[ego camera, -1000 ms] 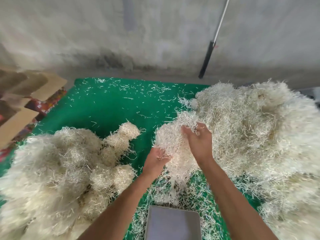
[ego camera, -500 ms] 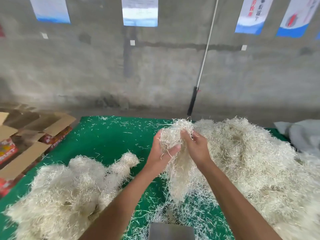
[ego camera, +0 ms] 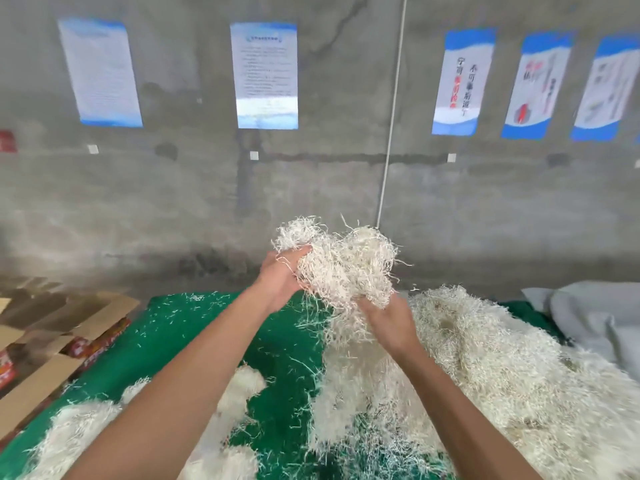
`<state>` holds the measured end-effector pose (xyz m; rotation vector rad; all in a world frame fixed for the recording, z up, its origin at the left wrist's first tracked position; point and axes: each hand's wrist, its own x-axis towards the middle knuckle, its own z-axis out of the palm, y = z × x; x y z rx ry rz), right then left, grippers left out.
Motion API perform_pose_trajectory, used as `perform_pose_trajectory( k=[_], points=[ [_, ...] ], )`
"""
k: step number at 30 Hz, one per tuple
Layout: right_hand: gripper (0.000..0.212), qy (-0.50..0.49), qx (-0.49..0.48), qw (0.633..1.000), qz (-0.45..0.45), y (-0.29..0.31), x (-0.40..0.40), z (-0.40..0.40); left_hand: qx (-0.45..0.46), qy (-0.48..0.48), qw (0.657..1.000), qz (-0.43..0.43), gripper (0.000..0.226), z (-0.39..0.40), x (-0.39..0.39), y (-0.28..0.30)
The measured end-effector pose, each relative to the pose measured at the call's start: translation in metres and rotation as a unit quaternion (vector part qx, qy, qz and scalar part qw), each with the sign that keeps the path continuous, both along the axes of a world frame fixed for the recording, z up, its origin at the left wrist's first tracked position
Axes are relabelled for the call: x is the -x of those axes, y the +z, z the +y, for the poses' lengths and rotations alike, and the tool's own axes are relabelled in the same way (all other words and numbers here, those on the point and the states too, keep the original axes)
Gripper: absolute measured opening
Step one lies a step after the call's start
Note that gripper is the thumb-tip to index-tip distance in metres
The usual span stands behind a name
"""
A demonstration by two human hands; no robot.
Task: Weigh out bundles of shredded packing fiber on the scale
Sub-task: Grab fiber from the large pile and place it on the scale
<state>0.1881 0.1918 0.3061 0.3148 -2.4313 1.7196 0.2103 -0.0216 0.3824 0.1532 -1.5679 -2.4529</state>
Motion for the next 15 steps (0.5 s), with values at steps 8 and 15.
perform_pose_trajectory(
  k=[8,15],
  points=[
    [0.081,-0.106,0.128,0.983,-0.083,-0.030,0.024,0.032,-0.063,0.092,0.986,-0.122,0.028,-0.036,-0.014,-0.052],
    [0.085,-0.080,0.177,0.971,-0.139,-0.046,0.028,0.026,0.215,-0.125,0.944,-0.217,0.105,0.018,-0.032,-0.090]
  ],
)
